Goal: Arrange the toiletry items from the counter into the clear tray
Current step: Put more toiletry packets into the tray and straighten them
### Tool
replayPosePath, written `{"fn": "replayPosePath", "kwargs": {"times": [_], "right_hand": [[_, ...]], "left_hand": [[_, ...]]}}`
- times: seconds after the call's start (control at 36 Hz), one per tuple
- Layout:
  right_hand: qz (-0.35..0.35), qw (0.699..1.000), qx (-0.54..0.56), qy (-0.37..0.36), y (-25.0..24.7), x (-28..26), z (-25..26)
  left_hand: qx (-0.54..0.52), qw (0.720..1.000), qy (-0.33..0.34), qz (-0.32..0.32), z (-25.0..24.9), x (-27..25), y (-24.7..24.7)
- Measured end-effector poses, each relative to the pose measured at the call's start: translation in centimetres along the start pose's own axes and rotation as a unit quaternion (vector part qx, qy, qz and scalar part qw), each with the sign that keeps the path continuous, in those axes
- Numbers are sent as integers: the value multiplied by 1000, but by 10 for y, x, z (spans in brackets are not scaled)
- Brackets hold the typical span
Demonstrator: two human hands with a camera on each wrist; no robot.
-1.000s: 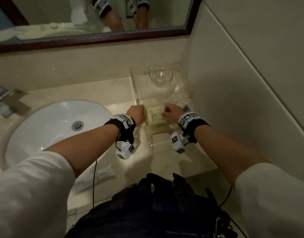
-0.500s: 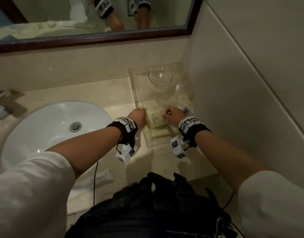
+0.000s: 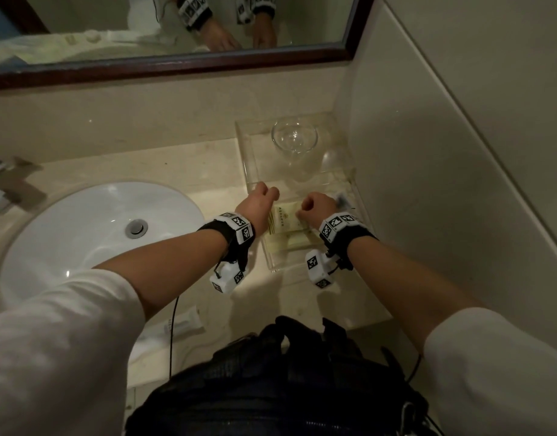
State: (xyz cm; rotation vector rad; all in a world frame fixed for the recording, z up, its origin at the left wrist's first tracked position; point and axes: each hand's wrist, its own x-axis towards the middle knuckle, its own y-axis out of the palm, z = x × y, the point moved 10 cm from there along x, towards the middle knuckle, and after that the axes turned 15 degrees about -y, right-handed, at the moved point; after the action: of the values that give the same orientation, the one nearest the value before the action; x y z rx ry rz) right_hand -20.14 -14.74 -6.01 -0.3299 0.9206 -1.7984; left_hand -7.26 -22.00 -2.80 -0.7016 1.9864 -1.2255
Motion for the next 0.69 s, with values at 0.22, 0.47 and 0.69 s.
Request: {"fn": "replayPosePath", "kwargs": {"times": [0.22,0.47,0.69], "right_hand": [[-1,1000,23,0,0,2,-2],[-20,990,-28,-134,-3,-1,20],[100,970,-74,-207,15,-11,27]], "left_hand": [[69,995,72,18,-15,-1,7],[100,991,90,26,-19,-5,18],[128,987,90,23,-20,-5,20]]}}
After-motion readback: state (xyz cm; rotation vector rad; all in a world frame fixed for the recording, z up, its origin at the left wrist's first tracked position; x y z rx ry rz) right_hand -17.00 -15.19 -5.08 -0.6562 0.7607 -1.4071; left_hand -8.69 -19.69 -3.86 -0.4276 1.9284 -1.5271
